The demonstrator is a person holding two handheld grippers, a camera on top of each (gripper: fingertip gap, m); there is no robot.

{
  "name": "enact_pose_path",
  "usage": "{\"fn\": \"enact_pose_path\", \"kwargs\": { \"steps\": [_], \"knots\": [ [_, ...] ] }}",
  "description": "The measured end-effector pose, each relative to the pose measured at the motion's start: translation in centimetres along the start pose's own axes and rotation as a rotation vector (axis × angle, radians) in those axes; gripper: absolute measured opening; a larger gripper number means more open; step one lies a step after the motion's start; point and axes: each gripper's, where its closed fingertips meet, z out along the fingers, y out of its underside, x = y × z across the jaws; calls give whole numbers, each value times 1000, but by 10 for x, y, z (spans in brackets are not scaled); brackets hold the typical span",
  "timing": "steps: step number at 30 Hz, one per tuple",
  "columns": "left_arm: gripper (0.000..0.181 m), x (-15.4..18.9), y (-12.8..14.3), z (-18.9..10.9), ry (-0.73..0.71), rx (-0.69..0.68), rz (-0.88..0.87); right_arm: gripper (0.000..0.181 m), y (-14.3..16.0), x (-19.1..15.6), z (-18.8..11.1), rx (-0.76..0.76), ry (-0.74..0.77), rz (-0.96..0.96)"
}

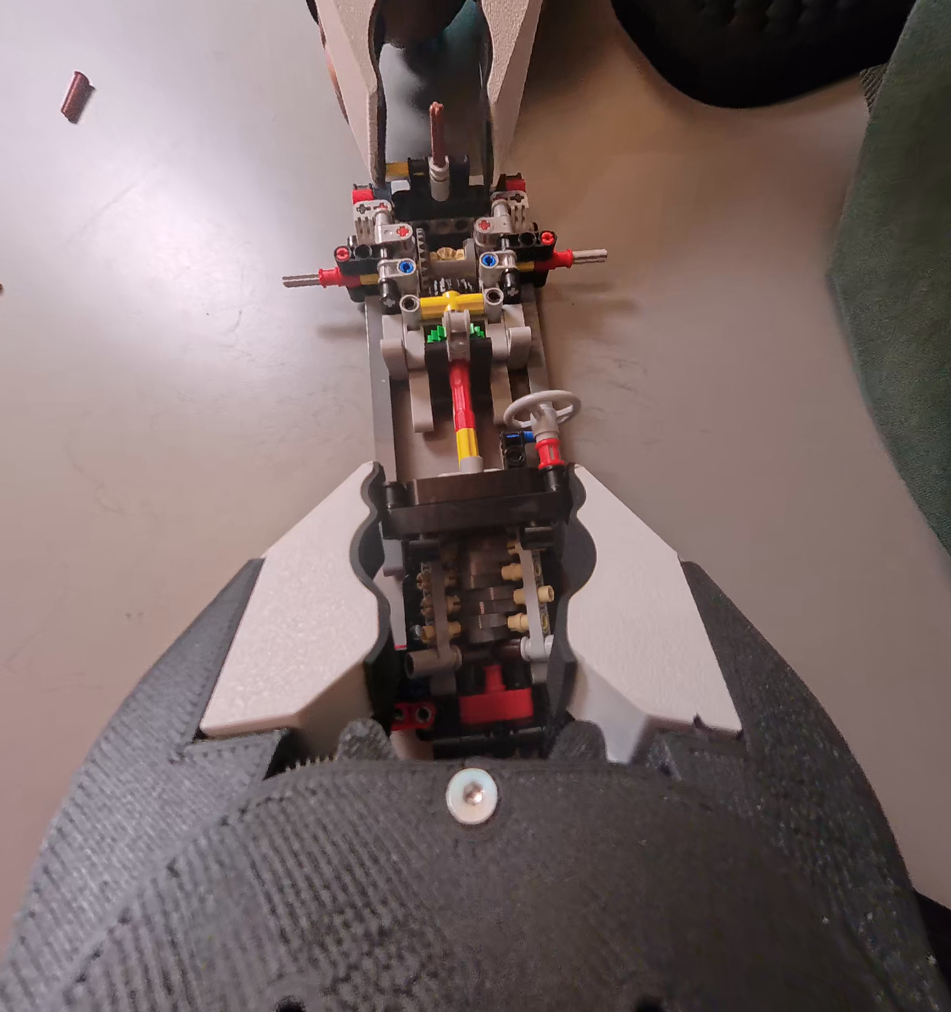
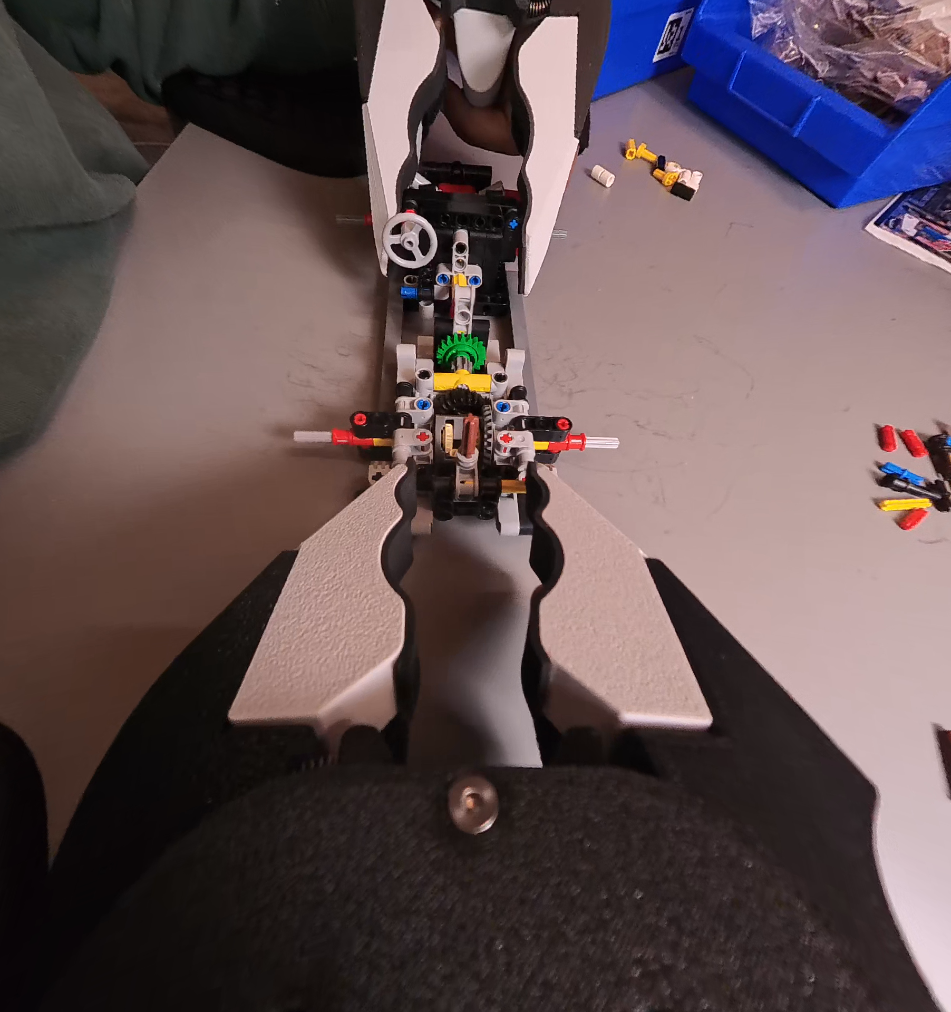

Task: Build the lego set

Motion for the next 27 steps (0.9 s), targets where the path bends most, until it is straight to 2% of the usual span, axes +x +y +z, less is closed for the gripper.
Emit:
{"fn": "enact_pose_path", "kwargs": {
  "steps": [7, 27],
  "knots": [
    [64, 0, 0, 0, 3, 3, -2, 35, -1, 1, -3, 16, -34, 52],
    [63, 1, -2, 0, 6, 4, -8, 32, 2, 2, 0, -6, -18, 7]
  ]
}}
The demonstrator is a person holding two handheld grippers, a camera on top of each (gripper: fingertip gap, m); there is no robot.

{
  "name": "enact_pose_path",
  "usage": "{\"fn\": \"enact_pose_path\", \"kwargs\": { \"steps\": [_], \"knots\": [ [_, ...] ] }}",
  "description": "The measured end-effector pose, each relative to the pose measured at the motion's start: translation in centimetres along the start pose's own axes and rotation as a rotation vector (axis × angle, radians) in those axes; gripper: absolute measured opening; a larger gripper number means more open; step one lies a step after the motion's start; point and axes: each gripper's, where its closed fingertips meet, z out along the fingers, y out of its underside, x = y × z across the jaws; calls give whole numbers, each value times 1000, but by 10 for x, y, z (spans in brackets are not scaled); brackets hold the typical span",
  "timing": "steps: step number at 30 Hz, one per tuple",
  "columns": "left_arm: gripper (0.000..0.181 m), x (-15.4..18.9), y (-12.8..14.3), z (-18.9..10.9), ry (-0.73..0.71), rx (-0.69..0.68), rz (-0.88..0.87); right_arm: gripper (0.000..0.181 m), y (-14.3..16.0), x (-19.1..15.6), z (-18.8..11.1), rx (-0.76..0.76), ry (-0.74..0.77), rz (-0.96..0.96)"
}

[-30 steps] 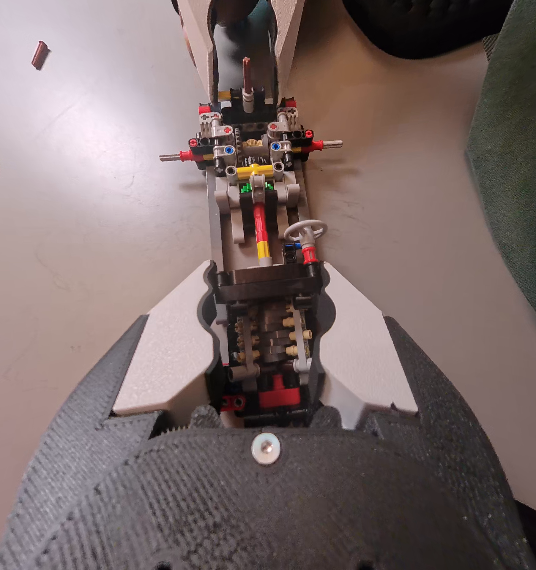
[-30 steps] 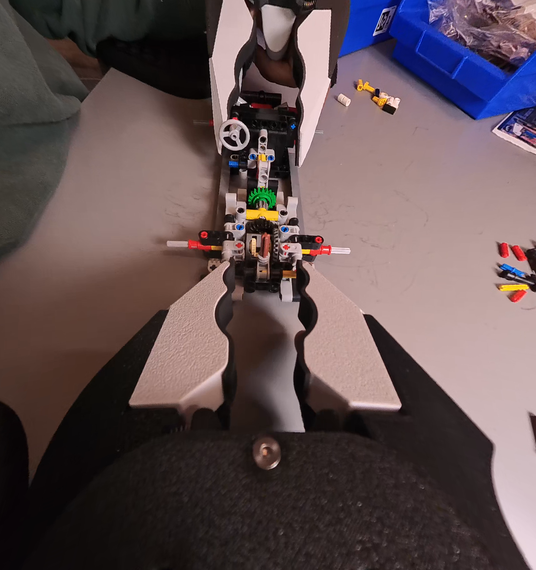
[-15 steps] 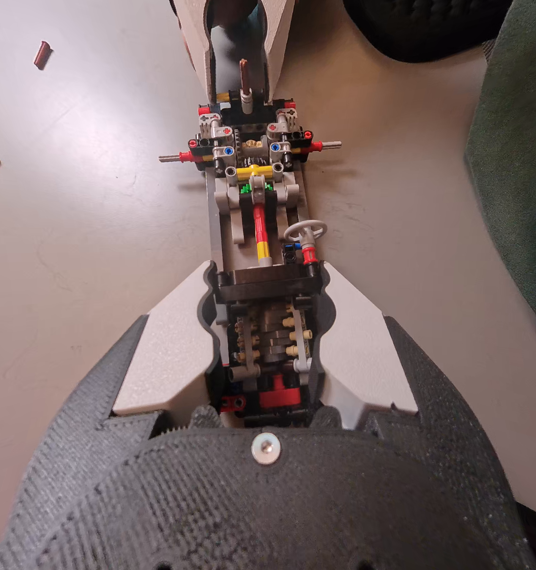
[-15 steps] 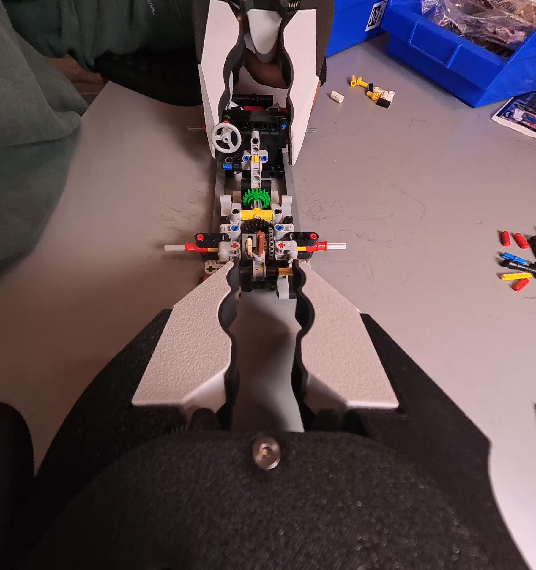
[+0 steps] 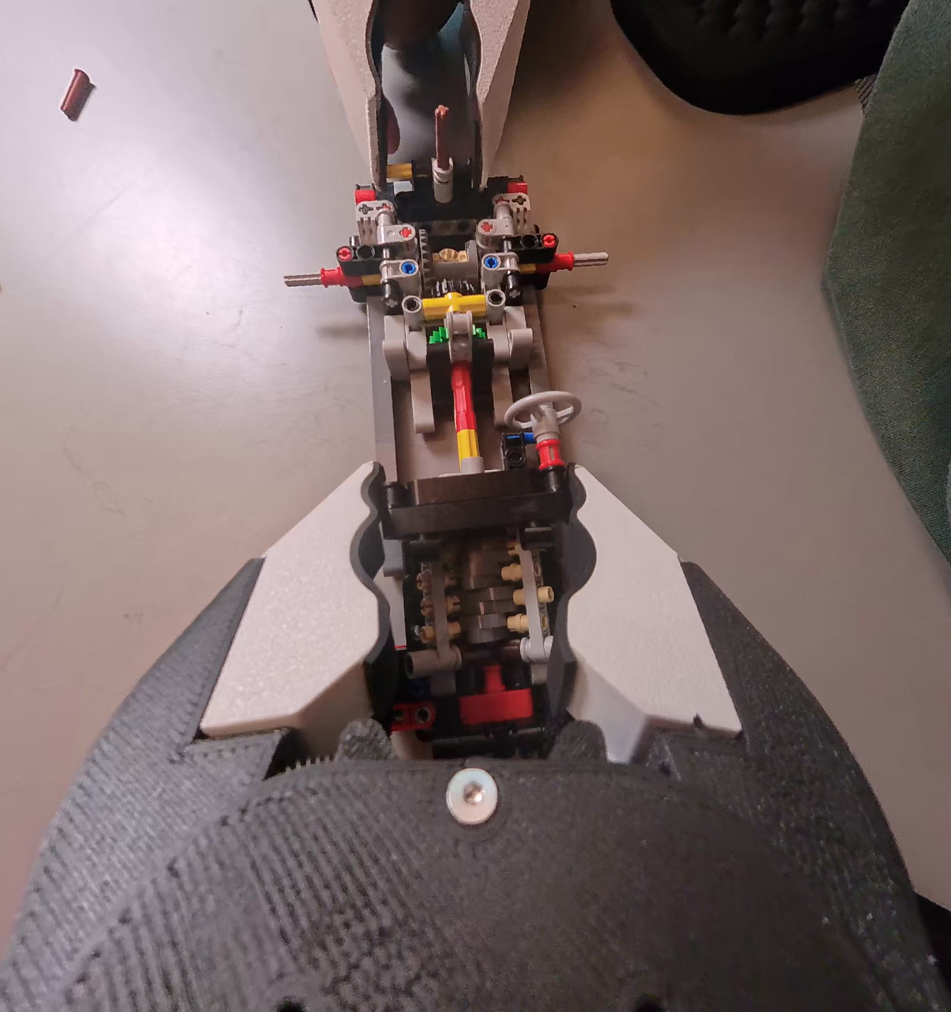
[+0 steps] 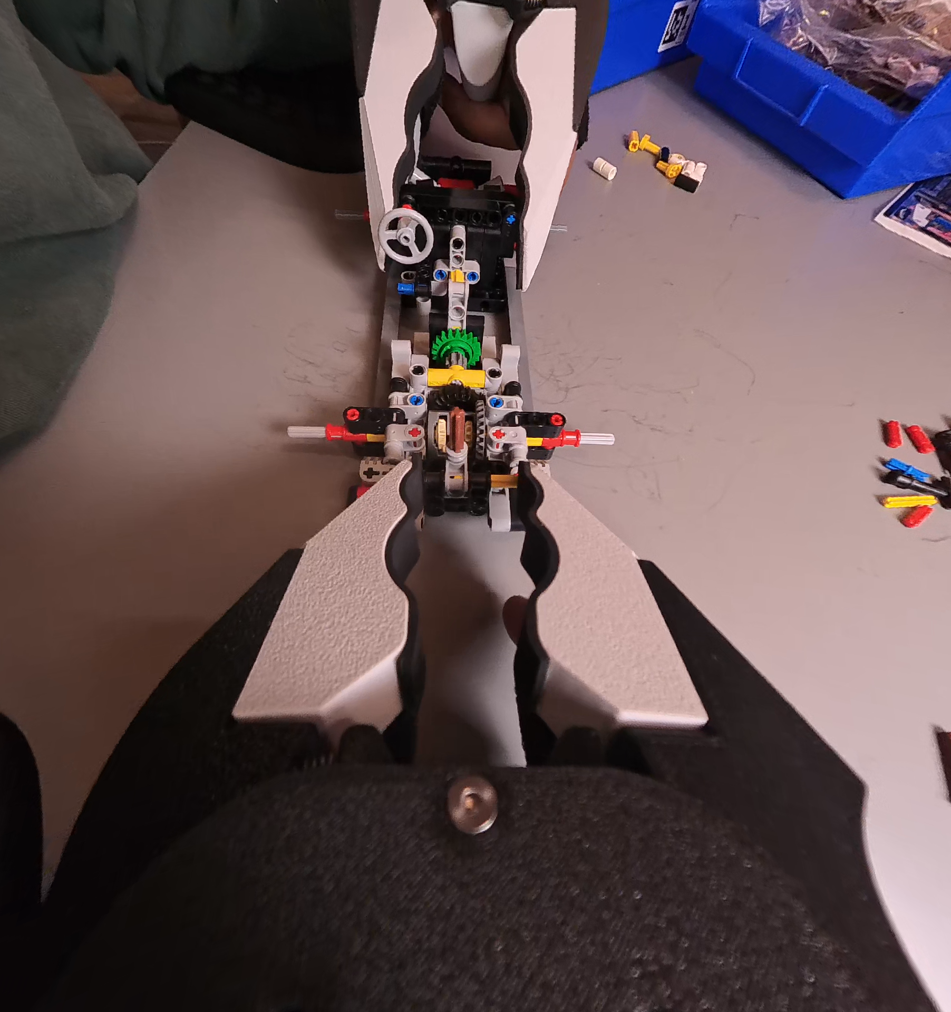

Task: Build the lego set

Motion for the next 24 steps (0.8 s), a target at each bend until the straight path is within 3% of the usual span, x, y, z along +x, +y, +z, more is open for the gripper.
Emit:
{"fn": "enact_pose_path", "kwargs": {
  "steps": [24],
  "knots": [
    [63, -1, -1, 1, 4, -1, 11, 22, -1, -6, 0, 2, -14, -52]
  ]
}}
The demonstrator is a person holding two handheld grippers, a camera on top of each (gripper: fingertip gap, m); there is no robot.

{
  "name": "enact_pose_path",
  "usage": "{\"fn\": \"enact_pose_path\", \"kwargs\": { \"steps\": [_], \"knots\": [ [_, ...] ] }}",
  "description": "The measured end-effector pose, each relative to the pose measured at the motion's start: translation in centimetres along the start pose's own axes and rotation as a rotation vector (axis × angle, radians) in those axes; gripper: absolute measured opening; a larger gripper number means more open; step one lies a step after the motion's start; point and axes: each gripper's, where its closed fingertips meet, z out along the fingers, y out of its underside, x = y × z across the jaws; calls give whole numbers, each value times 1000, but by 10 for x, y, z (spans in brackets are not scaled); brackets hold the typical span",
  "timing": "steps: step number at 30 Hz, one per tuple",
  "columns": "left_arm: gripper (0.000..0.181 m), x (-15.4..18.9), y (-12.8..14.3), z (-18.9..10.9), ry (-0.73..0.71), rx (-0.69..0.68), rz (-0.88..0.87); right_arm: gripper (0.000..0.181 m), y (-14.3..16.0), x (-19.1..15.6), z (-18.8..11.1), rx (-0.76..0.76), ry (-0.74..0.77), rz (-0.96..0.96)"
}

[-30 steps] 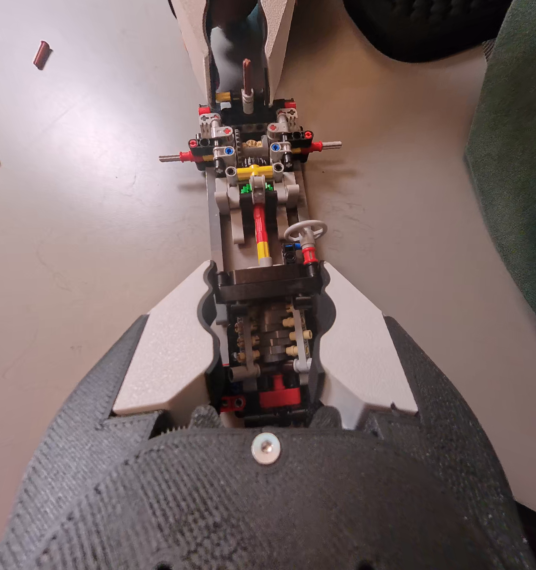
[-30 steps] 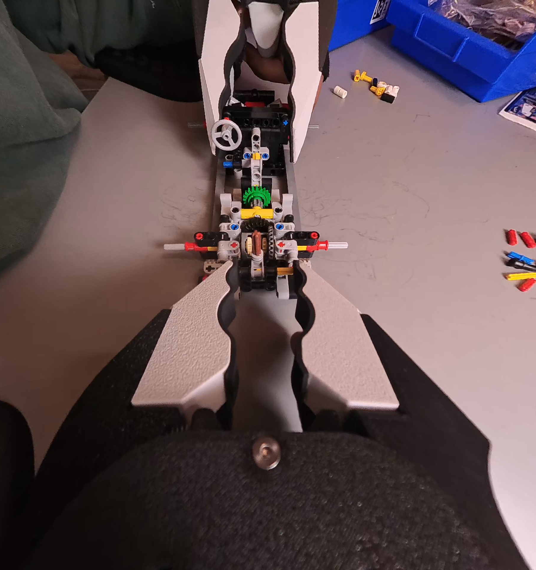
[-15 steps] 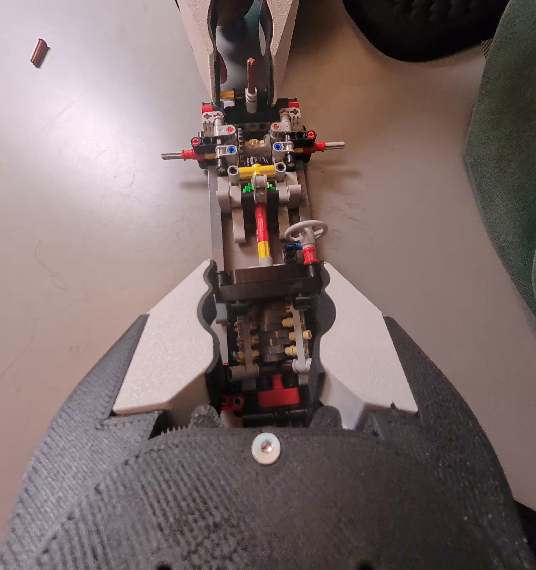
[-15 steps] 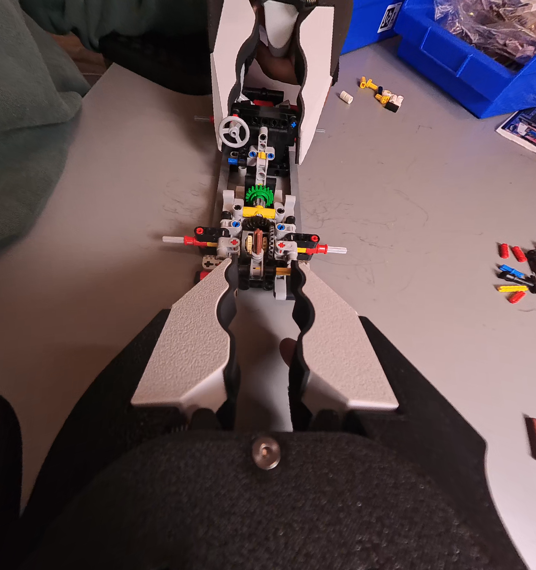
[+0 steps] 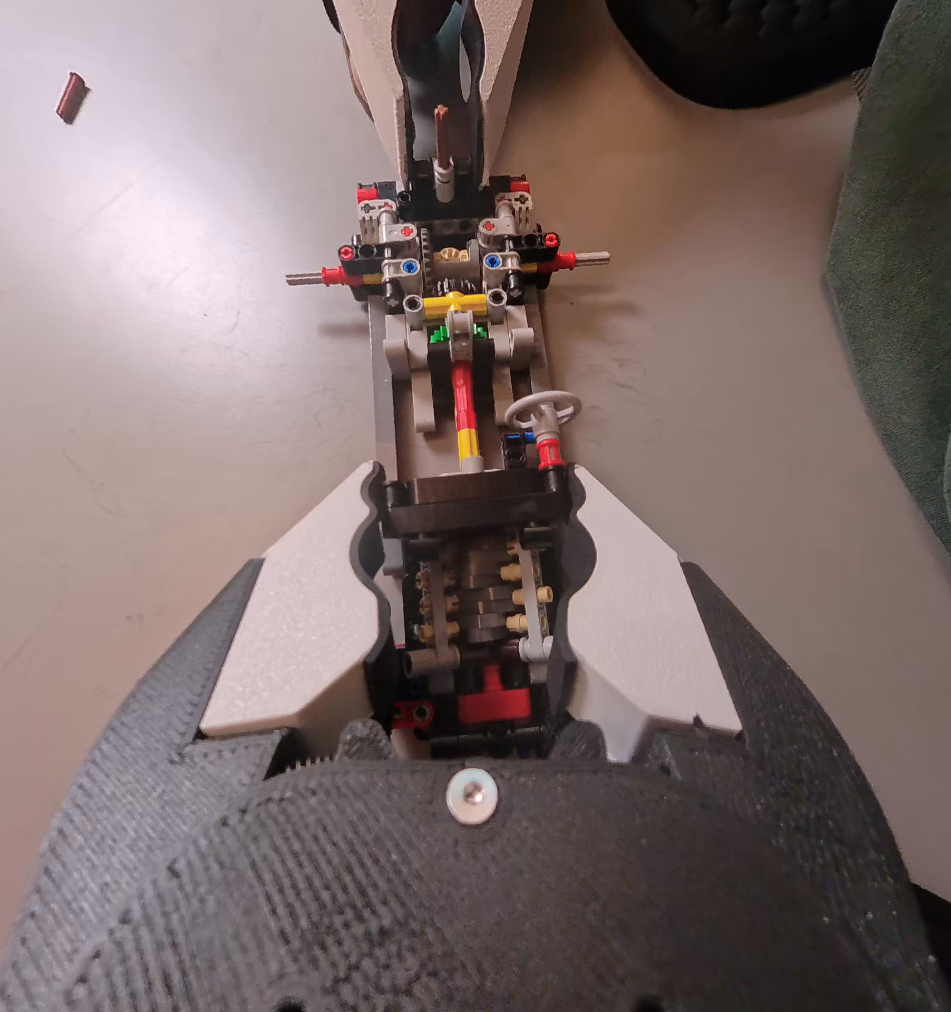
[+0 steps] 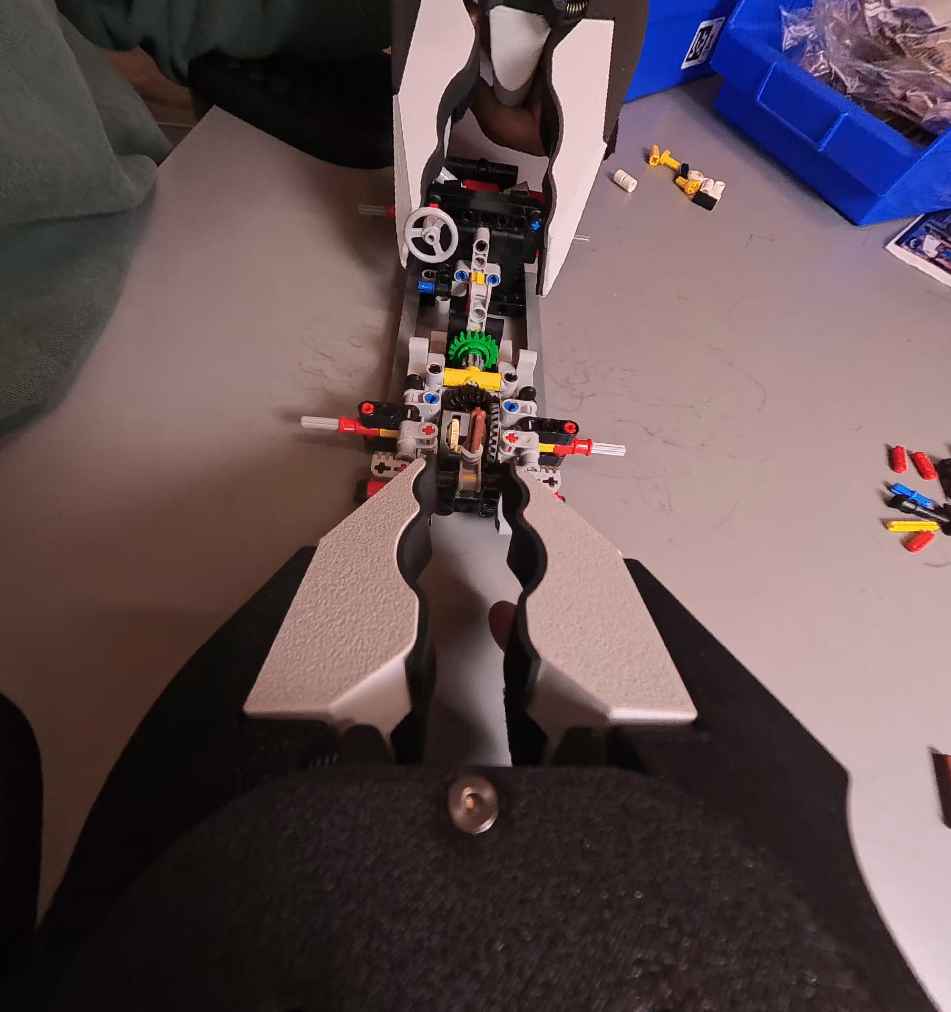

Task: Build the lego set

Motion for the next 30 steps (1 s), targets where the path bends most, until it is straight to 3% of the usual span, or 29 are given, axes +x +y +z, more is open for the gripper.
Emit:
{"fn": "enact_pose_path", "kwargs": {
  "steps": [10, 13, 30],
  "knots": [
    [63, 0, -1, -1, 5, 19, 10, 22, -1, -2, 0, 7, 1, 23],
    [64, 1, -1, -1, 5, 24, 16, 52, -3, -9, -1, 19, -34, 30],
    [64, 0, 0, -1, 1, 29, 15, 22, 3, 0, -2, -14, 13, 34]
  ]
}}
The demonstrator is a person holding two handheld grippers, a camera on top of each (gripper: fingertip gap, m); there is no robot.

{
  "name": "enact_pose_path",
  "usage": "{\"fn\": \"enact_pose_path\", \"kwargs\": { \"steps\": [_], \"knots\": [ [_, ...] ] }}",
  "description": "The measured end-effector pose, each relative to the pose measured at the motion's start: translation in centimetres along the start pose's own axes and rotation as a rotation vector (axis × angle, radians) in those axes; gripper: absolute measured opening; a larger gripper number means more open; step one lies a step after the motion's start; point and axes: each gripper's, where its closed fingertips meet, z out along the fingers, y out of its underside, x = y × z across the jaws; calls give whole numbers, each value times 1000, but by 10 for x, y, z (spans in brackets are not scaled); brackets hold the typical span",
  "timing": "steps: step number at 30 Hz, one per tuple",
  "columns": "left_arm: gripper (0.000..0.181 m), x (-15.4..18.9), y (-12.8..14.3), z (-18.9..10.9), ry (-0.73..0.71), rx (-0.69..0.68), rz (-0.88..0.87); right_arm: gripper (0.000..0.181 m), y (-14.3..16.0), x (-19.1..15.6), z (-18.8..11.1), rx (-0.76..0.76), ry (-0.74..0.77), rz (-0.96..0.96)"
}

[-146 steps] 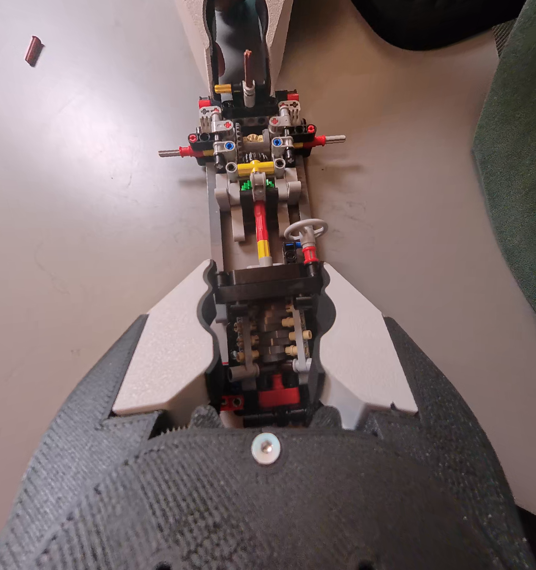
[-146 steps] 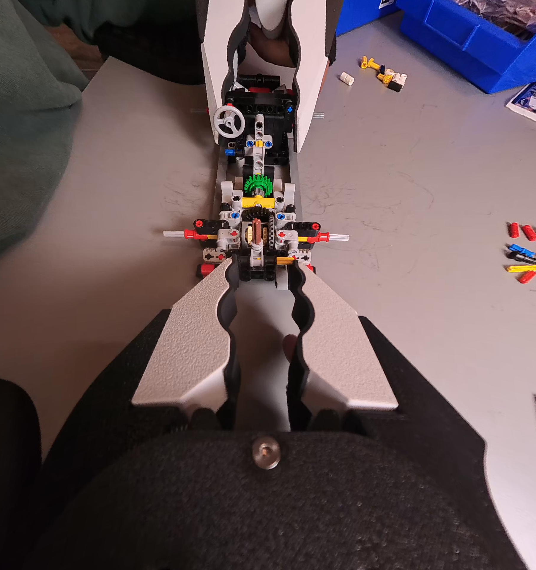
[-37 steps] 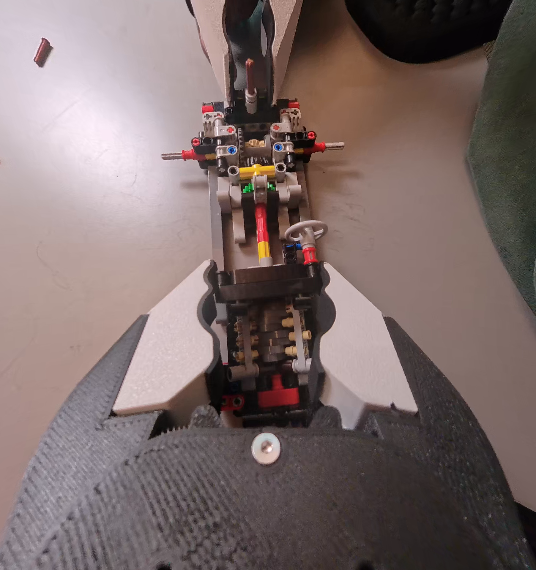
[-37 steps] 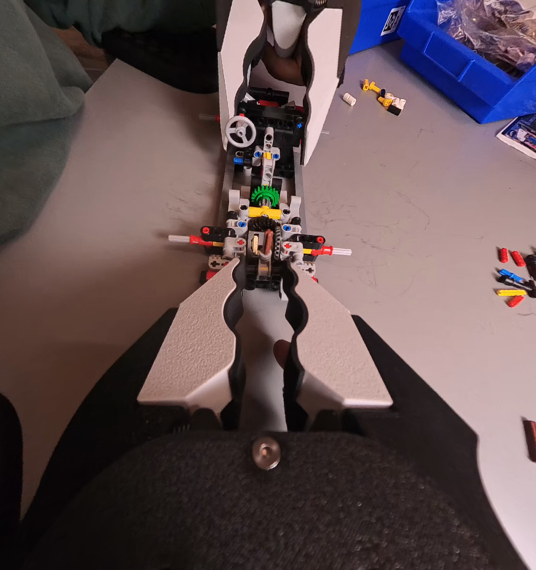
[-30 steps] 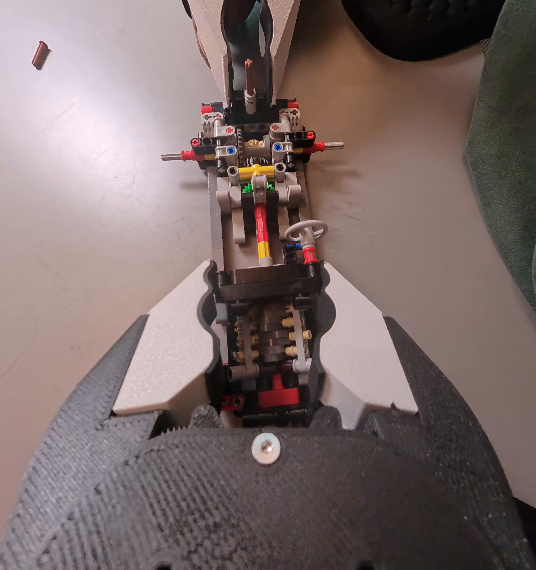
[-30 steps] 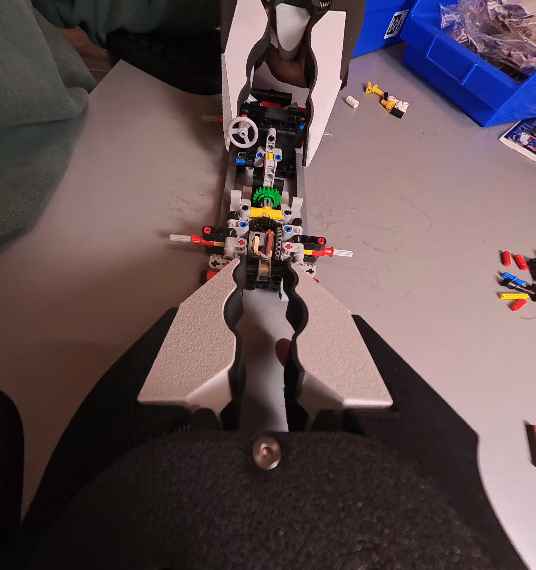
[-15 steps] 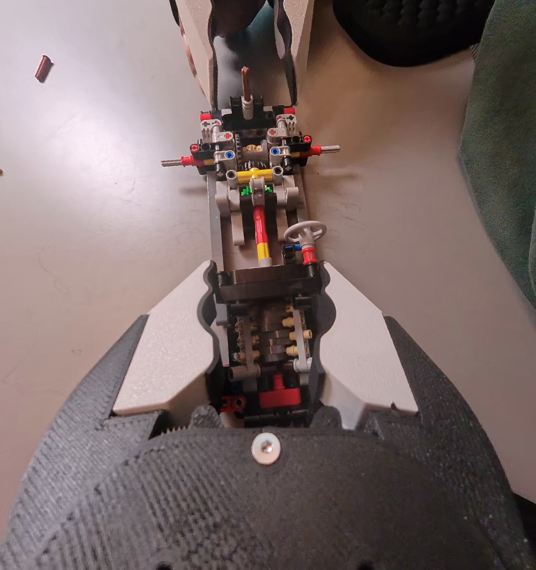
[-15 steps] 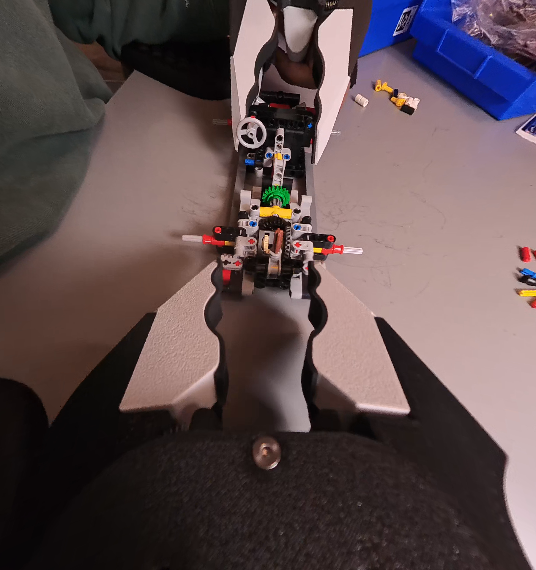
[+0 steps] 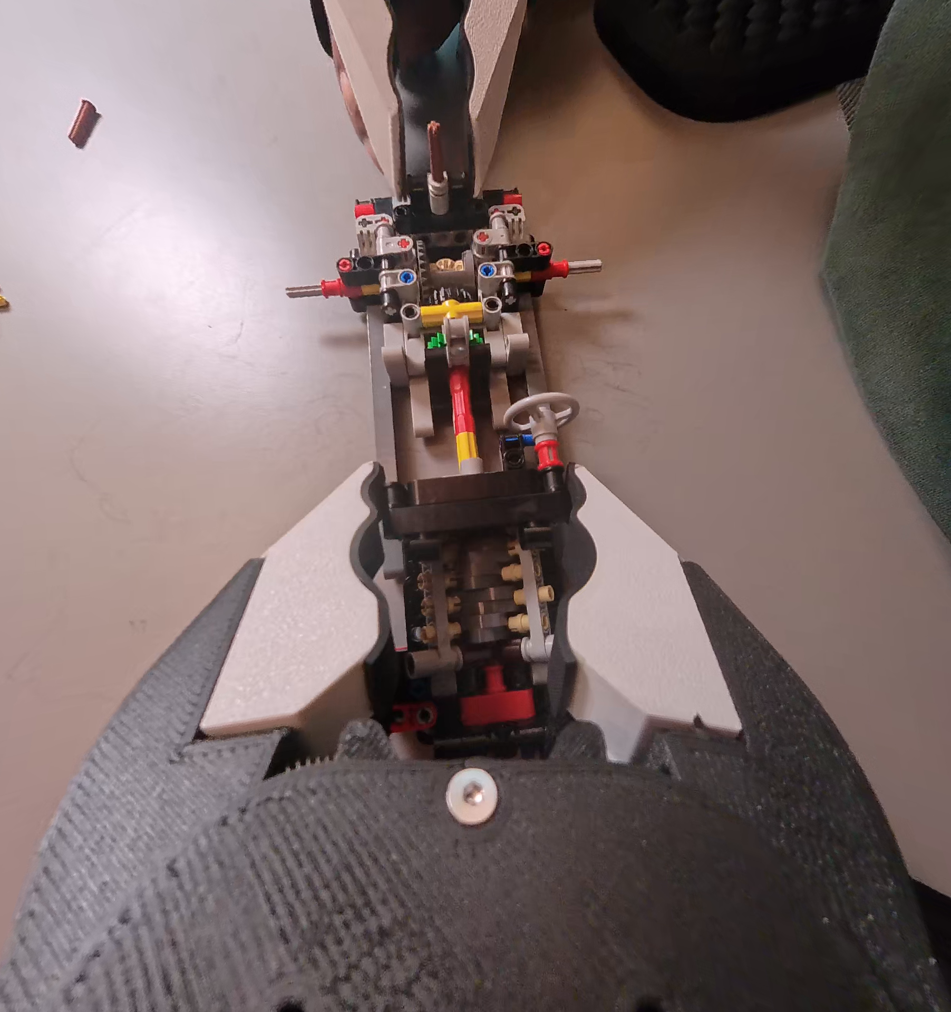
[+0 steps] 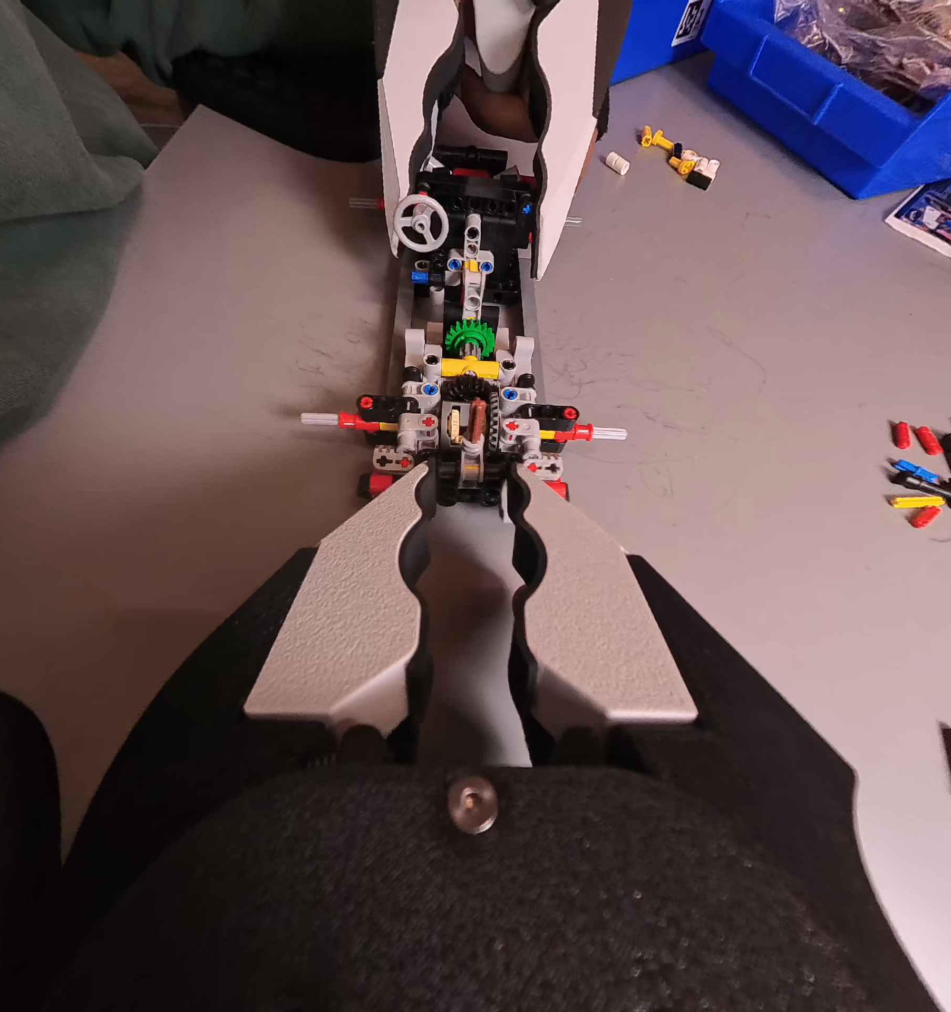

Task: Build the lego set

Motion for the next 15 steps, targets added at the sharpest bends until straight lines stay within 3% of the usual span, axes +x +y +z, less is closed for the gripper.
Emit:
{"fn": "enact_pose_path", "kwargs": {
  "steps": [15],
  "knots": [
    [64, 0, 0, -1, 0, 7, -5, 22, 0, 0, 0, -2, -20, 27]
  ]
}}
